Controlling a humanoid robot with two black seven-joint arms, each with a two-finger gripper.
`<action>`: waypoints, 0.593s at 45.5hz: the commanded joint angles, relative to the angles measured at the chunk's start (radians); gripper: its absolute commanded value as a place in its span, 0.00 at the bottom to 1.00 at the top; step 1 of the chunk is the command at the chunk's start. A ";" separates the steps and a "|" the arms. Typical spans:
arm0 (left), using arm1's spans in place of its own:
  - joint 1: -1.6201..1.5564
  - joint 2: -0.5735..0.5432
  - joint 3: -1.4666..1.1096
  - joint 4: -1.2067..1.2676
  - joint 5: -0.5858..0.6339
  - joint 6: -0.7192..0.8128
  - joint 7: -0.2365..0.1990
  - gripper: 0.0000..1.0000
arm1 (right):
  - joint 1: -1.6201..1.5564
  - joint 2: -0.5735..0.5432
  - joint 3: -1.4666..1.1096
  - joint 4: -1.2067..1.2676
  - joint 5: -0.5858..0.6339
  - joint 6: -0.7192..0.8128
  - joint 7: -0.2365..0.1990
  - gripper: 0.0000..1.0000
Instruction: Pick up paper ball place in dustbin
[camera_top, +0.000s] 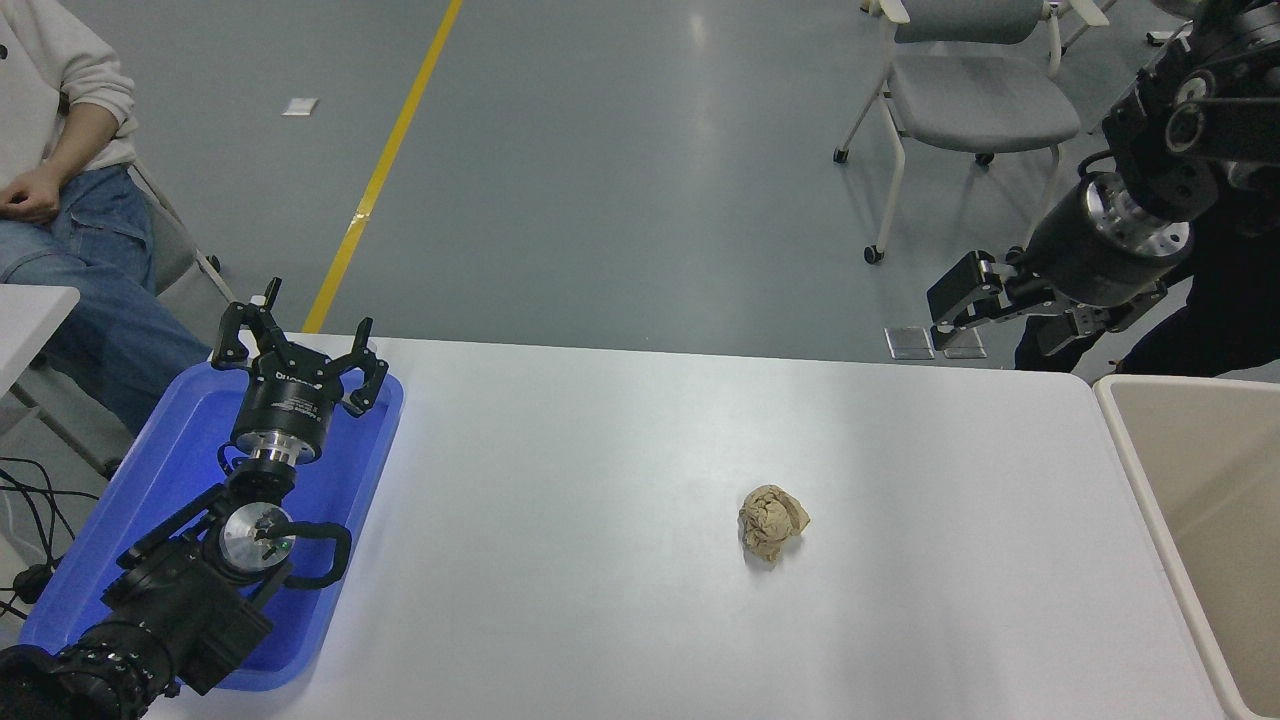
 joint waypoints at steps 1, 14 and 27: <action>0.000 0.000 0.000 0.000 0.000 0.001 0.000 1.00 | -0.001 0.001 0.000 0.000 0.000 0.000 0.000 1.00; 0.000 0.000 0.000 0.000 0.000 0.001 0.000 1.00 | -0.001 0.000 0.002 -0.002 0.000 0.000 0.000 1.00; 0.000 0.000 0.000 0.000 0.000 0.001 0.000 1.00 | -0.004 0.018 0.003 -0.009 0.003 0.000 0.000 1.00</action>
